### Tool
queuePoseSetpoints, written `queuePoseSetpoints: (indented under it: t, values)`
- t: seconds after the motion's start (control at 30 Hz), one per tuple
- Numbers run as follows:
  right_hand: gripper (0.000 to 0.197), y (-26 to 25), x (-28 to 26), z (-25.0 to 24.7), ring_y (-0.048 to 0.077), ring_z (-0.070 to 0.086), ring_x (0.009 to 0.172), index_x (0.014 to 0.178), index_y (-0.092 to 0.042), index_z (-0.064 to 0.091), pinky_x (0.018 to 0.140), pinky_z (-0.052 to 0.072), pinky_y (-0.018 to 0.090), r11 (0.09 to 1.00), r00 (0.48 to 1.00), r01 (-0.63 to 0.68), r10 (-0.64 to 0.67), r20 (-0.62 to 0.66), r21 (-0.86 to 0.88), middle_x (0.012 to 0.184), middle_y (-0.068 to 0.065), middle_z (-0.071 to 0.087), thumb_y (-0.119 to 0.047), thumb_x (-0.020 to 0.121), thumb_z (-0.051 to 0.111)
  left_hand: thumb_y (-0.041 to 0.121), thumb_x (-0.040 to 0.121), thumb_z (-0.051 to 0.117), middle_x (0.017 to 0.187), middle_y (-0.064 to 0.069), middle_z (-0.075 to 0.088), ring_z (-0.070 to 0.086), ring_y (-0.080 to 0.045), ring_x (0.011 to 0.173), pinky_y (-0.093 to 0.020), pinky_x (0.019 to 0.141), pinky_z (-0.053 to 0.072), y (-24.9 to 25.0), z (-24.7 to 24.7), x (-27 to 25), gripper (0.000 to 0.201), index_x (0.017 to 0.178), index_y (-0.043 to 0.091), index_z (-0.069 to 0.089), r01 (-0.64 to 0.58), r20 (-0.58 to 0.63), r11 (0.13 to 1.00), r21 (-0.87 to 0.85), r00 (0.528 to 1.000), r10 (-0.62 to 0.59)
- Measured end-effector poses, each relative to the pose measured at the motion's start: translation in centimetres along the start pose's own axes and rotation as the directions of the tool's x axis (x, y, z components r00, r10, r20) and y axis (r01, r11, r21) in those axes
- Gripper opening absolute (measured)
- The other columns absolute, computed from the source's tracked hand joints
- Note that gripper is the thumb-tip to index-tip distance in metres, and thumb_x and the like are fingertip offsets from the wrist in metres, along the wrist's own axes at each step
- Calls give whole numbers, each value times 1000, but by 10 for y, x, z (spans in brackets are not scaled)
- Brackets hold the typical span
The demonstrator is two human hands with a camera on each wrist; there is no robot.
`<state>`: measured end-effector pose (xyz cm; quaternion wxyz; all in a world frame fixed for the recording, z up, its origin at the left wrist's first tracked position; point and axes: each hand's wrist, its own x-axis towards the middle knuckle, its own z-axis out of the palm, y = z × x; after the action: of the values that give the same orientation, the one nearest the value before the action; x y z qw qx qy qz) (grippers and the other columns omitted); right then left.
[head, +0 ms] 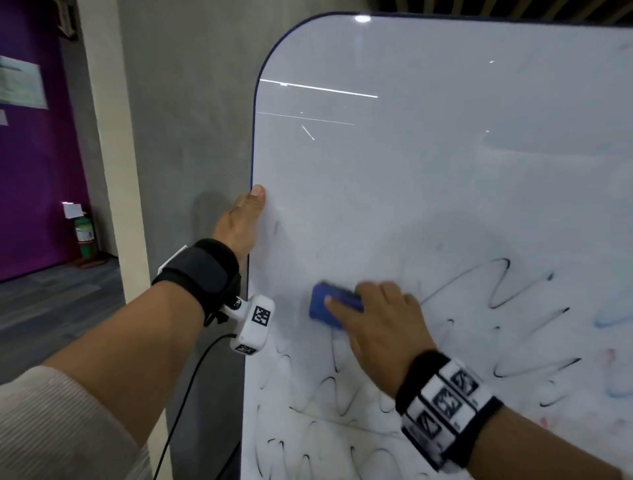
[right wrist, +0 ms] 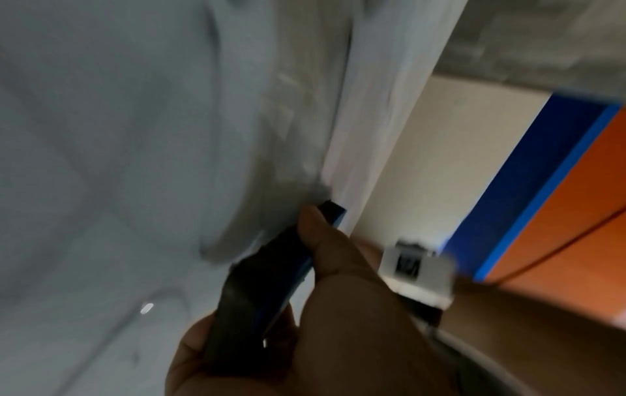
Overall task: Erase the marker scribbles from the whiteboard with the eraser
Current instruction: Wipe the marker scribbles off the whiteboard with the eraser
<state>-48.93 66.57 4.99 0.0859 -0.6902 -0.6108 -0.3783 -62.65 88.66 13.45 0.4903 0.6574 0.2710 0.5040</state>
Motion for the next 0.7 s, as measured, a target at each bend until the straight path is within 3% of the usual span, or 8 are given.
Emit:
queuePoseSetpoints:
  t: [0.07, 0.13, 0.2, 0.33, 0.43, 0.53, 0.63, 0.7]
  values:
    - [63, 9, 35, -27, 33, 50, 85, 125, -29, 62, 64, 43, 40, 994, 982, -110, 111, -150, 11, 102, 9, 55, -21, 64, 79, 78, 85, 42, 146, -2, 54, 50, -19, 135, -42, 120, 32, -2, -1, 1, 89, 146, 14, 51, -6, 5, 1000, 6, 1000, 6]
    - [62, 17, 46, -38, 33, 50, 87, 128, -26, 62, 63, 44, 40, 984, 965, -173, 178, -193, 43, 103, 10, 55, -24, 68, 79, 85, 78, 42, 146, -5, 55, 51, -21, 135, -43, 119, 34, -6, -3, 4, 98, 145, 15, 52, -10, 4, 1000, 16, 1000, 10]
    - [63, 18, 21, -27, 32, 49, 87, 129, -26, 60, 64, 44, 40, 988, 978, -147, 152, -141, 43, 104, 10, 54, -24, 69, 78, 89, 77, 42, 143, -5, 58, 53, -21, 133, -44, 118, 35, -8, -3, 5, 99, 142, 16, 56, -20, 11, 1000, 13, 1000, 20]
    - [72, 29, -50, 2, 31, 49, 85, 128, -29, 60, 65, 42, 41, 999, 1000, -14, 14, 3, -35, 106, 8, 52, -20, 60, 82, 80, 86, 42, 141, -5, 58, 53, -21, 132, -44, 118, 36, -9, -2, 6, 88, 141, 14, 56, -11, 11, 1000, 12, 1000, 11]
    - [60, 74, -31, -32, 37, 52, 82, 124, -27, 65, 65, 46, 44, 989, 977, -142, 134, -167, -36, 105, 14, 58, -21, 66, 80, 78, 86, 49, 136, -5, 62, 57, -21, 128, -45, 116, 38, -9, 1, 6, 84, 138, 13, 59, 53, 9, 997, -50, 999, -52]
    - [58, 107, -18, -68, 39, 48, 89, 131, -24, 62, 69, 48, 47, 950, 906, -312, 296, -304, -4, 107, 16, 56, -24, 74, 73, 61, 89, 58, 109, -1, 68, 63, -27, 111, -43, 106, 45, 2, 5, 17, 55, 120, 15, 65, 101, 7, 985, -138, 995, -101]
    - [64, 91, -57, -44, 36, 50, 88, 128, -24, 62, 67, 47, 45, 974, 961, -225, 216, -175, -32, 106, 12, 56, -21, 67, 82, 63, 72, 60, 91, 3, 63, 65, -34, 98, -44, 92, 50, 38, 10, 34, 55, 106, 20, 64, -29, -64, 999, 16, 997, 30]
    - [72, 72, -89, -19, 32, 49, 85, 126, -27, 58, 66, 45, 42, 992, 996, -92, 90, -30, -83, 105, 9, 56, -21, 60, 85, 64, 72, 58, 84, 6, 59, 61, -26, 86, -39, 86, 50, 64, 14, 45, 59, 107, 17, 58, -137, -78, 980, 144, 986, 149]
